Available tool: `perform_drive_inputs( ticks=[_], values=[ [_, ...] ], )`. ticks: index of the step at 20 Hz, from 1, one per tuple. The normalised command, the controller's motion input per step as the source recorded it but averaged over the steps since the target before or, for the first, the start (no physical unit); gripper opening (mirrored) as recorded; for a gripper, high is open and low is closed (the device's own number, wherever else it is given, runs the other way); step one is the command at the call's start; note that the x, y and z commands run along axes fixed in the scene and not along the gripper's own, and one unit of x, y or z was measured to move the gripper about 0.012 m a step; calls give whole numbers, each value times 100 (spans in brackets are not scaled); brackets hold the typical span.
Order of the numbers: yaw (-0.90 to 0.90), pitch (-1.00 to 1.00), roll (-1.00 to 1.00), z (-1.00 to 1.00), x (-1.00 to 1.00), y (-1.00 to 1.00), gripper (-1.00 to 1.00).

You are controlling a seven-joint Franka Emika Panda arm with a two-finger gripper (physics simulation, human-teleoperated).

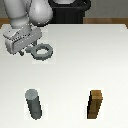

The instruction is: Put the loop with the handle onto the peg.

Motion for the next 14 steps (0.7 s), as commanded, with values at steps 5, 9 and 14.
perform_drive_inputs(
  ticks=[5, 9, 14],
  values=[
    [0, 0, 0, 0, 0, 0, -100],
    [0, 0, 0, 0, 0, 0, -100],
    [0, 0, 0, 0, 0, 0, -100]
  ],
)
